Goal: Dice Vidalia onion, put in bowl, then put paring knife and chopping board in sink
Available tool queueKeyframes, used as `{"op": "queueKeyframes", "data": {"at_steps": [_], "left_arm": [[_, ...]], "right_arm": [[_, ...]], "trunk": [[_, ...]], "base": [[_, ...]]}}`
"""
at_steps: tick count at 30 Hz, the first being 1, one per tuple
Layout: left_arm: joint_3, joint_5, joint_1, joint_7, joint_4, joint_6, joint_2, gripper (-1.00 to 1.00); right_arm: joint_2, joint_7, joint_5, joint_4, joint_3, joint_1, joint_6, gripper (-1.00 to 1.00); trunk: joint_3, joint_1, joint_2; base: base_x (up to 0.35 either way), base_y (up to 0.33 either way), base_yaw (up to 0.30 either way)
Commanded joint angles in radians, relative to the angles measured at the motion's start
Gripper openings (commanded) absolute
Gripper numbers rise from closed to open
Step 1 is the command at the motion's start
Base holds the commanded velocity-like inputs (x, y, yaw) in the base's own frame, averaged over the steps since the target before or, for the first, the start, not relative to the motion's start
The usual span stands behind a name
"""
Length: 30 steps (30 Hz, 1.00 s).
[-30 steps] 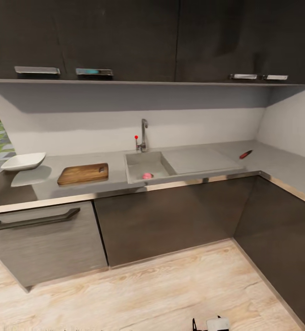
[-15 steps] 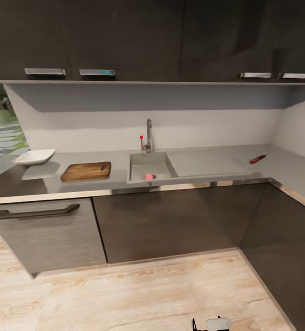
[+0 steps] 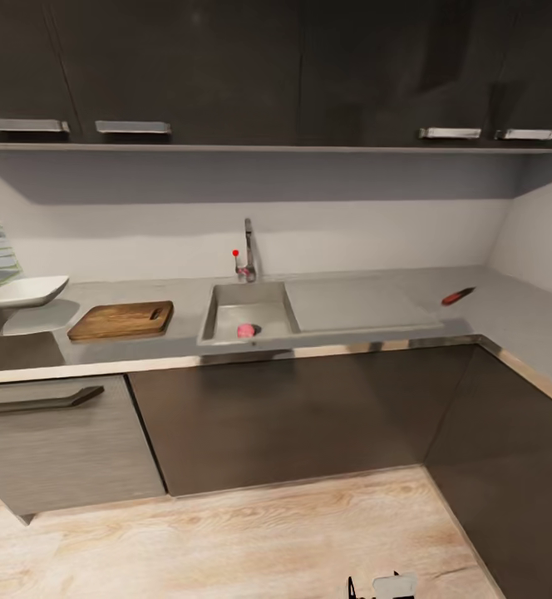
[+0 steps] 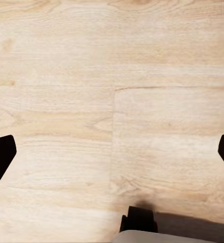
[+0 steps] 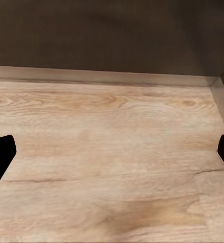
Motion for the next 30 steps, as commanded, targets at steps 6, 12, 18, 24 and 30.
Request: {"op": "queueKeyframes", "data": {"at_steps": [6,12,18,24,30], "left_arm": [[0.001,0.009,-0.001,-0.002,0.001,-0.004,0.0,1.0],[0.0,0.009,-0.001,-0.002,0.001,-0.004,0.0,1.0],[0.0,0.009,-0.001,-0.002,0.001,-0.004,0.0,1.0],[0.0,0.008,0.0,-0.002,0.001,-0.004,0.0,1.0],[0.027,0.028,0.034,-0.012,0.035,0.03,0.008,1.0]], "right_arm": [[0.0,-0.004,0.011,0.002,-0.008,-0.001,-0.001,1.0],[0.0,-0.004,0.011,0.002,-0.008,-0.001,0.0,1.0],[0.0,-0.004,0.011,0.002,-0.008,-0.001,0.0,1.0],[-0.005,-0.004,0.011,0.002,-0.008,-0.001,0.0,1.0],[0.01,-0.003,0.014,0.005,-0.007,-0.001,0.017,1.0]], "trunk": [[-0.001,0.0,0.0],[-0.001,0.0,0.0],[-0.001,0.0,0.0],[-0.001,0.0,0.0],[-0.001,0.0,0.0]], "base": [[0.209,-0.185,0.001],[0.019,-0.016,0.168],[0.002,-0.002,0.175],[0.0,0.0,0.024],[0.0,0.0,0.0]]}}
